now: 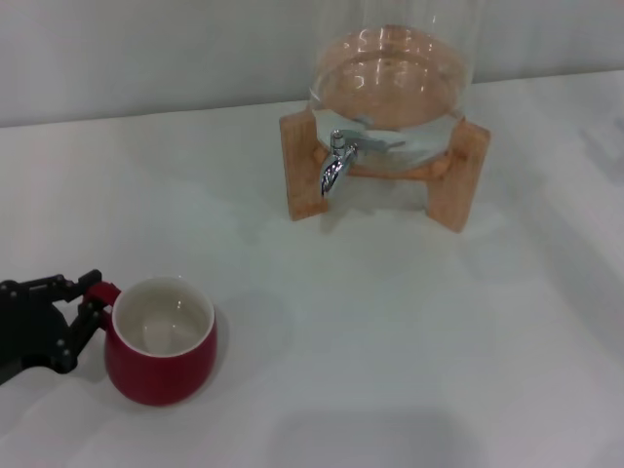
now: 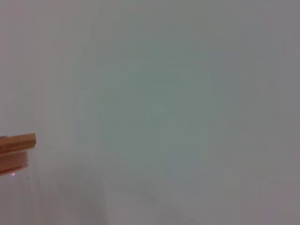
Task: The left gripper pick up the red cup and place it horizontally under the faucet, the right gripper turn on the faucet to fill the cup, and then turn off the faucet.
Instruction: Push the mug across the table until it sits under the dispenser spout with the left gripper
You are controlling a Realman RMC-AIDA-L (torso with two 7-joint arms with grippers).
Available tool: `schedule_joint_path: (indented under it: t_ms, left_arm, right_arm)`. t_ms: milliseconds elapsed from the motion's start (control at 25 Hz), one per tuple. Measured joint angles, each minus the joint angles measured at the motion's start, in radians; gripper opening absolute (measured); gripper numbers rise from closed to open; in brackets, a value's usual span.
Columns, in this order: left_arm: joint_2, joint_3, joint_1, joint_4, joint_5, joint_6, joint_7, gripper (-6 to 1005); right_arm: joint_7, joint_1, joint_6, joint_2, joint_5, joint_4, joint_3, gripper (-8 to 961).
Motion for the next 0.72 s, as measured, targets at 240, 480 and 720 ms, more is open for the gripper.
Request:
schedule_joint_path:
  t_ms: [240, 480, 720]
  left_arm:
    - [0.0, 0.0, -0.004, -0.005, -0.034, 0.009, 0.031, 158]
    - [0.001, 0.0, -0.006, -0.01, -0.051, 0.018, 0.035, 158]
    - [0.001, 0.0, -0.012, -0.016, -0.065, 0.03, 0.036, 159]
  right_arm:
    - [-0.001, 0.0, 0.0, 0.0, 0.004, -0.001, -0.001, 631]
    - [-0.001, 0.0, 0.0, 0.0, 0.004, -0.001, 0.001, 631]
    - [-0.001, 0.0, 0.0, 0.0, 0.004, -0.001, 0.0, 631]
